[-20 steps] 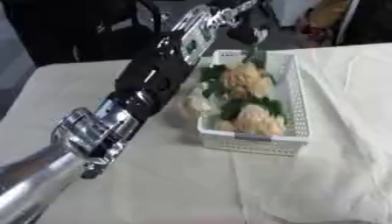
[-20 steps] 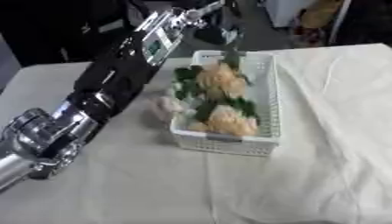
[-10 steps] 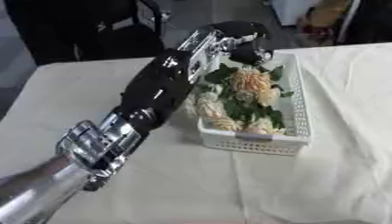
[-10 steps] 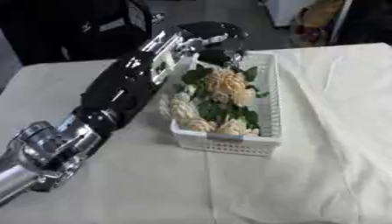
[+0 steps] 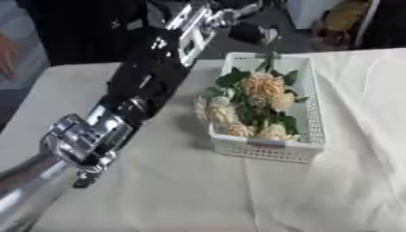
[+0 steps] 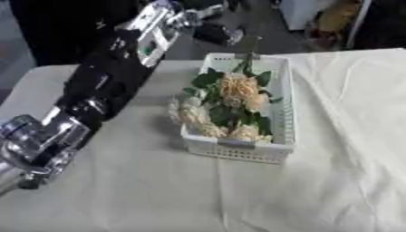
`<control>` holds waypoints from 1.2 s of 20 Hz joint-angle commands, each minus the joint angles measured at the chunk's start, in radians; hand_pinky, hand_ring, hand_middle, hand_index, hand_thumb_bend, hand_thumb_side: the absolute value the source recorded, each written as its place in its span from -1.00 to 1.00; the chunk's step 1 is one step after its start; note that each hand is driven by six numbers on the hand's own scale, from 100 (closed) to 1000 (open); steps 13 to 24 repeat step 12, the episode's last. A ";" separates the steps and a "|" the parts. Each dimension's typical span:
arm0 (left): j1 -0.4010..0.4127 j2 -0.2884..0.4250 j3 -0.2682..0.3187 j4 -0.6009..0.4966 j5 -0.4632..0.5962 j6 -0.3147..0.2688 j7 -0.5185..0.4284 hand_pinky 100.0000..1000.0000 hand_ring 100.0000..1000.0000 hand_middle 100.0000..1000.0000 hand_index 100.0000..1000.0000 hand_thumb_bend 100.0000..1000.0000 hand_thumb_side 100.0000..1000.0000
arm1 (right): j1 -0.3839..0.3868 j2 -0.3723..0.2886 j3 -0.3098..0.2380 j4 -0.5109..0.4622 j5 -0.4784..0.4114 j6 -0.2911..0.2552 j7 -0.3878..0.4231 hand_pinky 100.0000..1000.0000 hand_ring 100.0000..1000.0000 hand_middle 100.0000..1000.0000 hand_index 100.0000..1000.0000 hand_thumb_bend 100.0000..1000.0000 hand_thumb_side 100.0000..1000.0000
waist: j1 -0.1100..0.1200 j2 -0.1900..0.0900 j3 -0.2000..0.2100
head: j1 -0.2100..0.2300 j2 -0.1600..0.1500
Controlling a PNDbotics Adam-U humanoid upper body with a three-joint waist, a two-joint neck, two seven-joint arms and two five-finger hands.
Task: Pick up objects on the table and place them in the box.
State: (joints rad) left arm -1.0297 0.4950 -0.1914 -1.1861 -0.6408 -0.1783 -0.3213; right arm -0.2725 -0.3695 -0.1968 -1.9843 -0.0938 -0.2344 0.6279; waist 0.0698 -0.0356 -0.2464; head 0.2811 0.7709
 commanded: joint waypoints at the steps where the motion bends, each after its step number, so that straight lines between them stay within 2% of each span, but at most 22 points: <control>1: -0.016 0.179 0.077 -0.188 0.131 0.025 0.051 0.33 0.62 0.80 0.84 -0.49 -0.05 | -0.002 -0.026 -0.011 -0.016 0.006 0.003 -0.003 0.35 0.46 0.55 0.81 -1.00 0.00 | -0.001 -0.015 0.009 | -0.023 -0.001; 4: 0.048 0.338 0.200 -0.348 0.241 0.035 0.150 0.37 0.62 0.78 0.80 -0.15 -0.29 | 0.008 -0.033 -0.016 -0.016 0.014 0.006 -0.007 0.35 0.46 0.55 0.81 -1.00 0.00 | 0.003 -0.018 0.025 | -0.053 -0.001; 7: 0.173 0.454 0.333 -0.475 0.299 0.033 0.267 0.38 0.63 0.79 0.79 0.00 -0.36 | 0.014 -0.038 -0.019 -0.016 0.020 0.006 -0.010 0.35 0.46 0.55 0.81 -1.00 -0.01 | 0.002 -0.018 0.033 | -0.075 -0.001; 9: 0.281 0.493 0.417 -0.525 0.370 0.027 0.368 0.36 0.61 0.80 0.79 0.05 -0.38 | 0.018 -0.040 -0.023 -0.016 0.022 0.006 -0.014 0.35 0.46 0.55 0.81 -1.00 -0.06 | -0.001 -0.017 0.039 | -0.089 -0.001; 12: 0.491 0.472 0.526 -0.580 0.479 -0.007 0.537 0.32 0.60 0.82 0.82 -0.04 -0.31 | 0.029 -0.043 -0.029 -0.016 0.028 0.006 -0.019 0.35 0.46 0.55 0.81 -1.00 -0.01 | -0.007 -0.016 0.048 | -0.107 -0.001; 24: 0.491 0.472 0.526 -0.580 0.479 -0.007 0.537 0.32 0.60 0.82 0.82 -0.04 -0.31 | 0.029 -0.043 -0.029 -0.016 0.028 0.006 -0.019 0.35 0.46 0.55 0.81 -1.00 -0.01 | -0.007 -0.016 0.048 | -0.107 -0.001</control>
